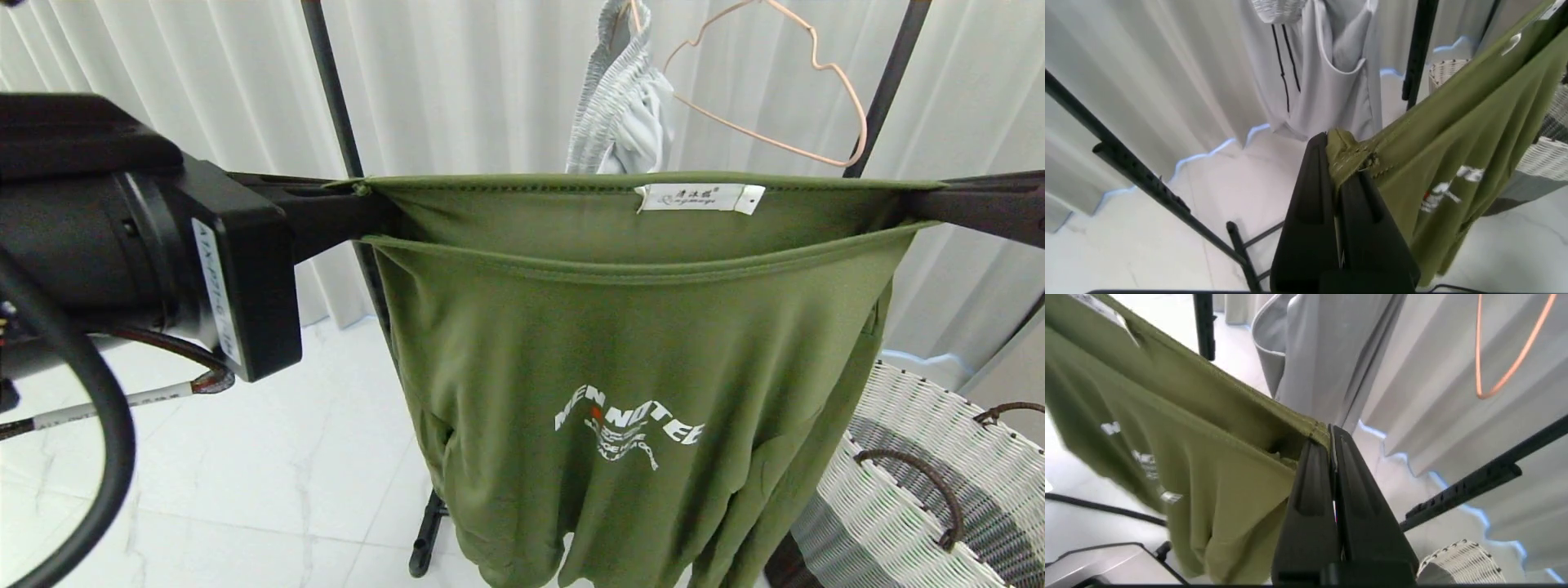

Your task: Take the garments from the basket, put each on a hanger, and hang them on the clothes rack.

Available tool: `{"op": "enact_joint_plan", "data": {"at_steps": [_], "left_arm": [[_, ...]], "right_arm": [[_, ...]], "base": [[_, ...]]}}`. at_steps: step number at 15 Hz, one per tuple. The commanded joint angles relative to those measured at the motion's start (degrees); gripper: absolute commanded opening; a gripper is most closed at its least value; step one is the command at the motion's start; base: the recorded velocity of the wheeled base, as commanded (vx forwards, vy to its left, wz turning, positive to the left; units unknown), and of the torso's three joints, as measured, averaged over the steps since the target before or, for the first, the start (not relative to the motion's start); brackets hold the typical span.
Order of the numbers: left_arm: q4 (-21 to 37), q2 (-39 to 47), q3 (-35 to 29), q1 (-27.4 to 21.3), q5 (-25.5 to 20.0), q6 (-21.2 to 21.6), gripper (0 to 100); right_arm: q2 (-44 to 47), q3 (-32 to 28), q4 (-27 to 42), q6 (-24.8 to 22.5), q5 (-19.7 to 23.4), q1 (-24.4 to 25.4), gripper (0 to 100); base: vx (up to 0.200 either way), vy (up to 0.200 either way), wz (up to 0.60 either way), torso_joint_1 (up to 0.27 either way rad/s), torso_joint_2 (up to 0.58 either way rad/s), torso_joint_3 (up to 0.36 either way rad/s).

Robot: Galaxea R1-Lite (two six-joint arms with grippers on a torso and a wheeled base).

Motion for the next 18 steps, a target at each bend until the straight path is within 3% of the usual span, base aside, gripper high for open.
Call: {"op": "enact_joint_plan", "data": {"at_steps": [1, 2, 9, 15, 17, 18], "left_arm": [[0.0, 0.2, -0.1, 0.0, 0.0, 0.0, 0], [0.0, 0.2, -0.2, 0.0, 0.0, 0.0, 0], [0.0, 0.0, 0.5, 0.2, 0.3, -0.1, 0], [0.0, 0.4, 2.1, 4.6, 0.7, -0.1, 0], [0.0, -1.0, 3.1, 4.6, 3.3, -0.1, 0], [0.0, -1.2, 3.3, 5.0, 4.7, -0.1, 0]], "right_arm": [[-0.6, 0.0, 0.2, 0.0, 0.0, 0.0, 0], [-0.5, 0.0, 0.2, 0.0, 0.0, 0.0, 100], [-4.5, 4.0, 1.6, -2.1, -0.6, -0.1, 100], [-7.5, 5.5, 2.6, -4.0, -1.4, -0.1, 100], [-7.3, 9.2, 2.8, -6.0, -6.4, -3.0, 100], [-7.1, 10.1, 2.7, -6.3, -6.7, -4.8, 100]], "base": [[0.0, 0.0, 0.0, 0.0, 0.0, 0.0], [0.0, 0.0, 0.0, 0.0, 0.0, 0.0], [0.0, 0.0, 0.0, 0.0, 0.0, 0.0], [0.0, 0.0, 0.0, 0.0, 0.0, 0.0], [0.0, 0.0, 0.0, 0.0, 0.0, 0.0], [0.0, 0.0, 0.0, 0.0, 0.0, 0.0]]}}
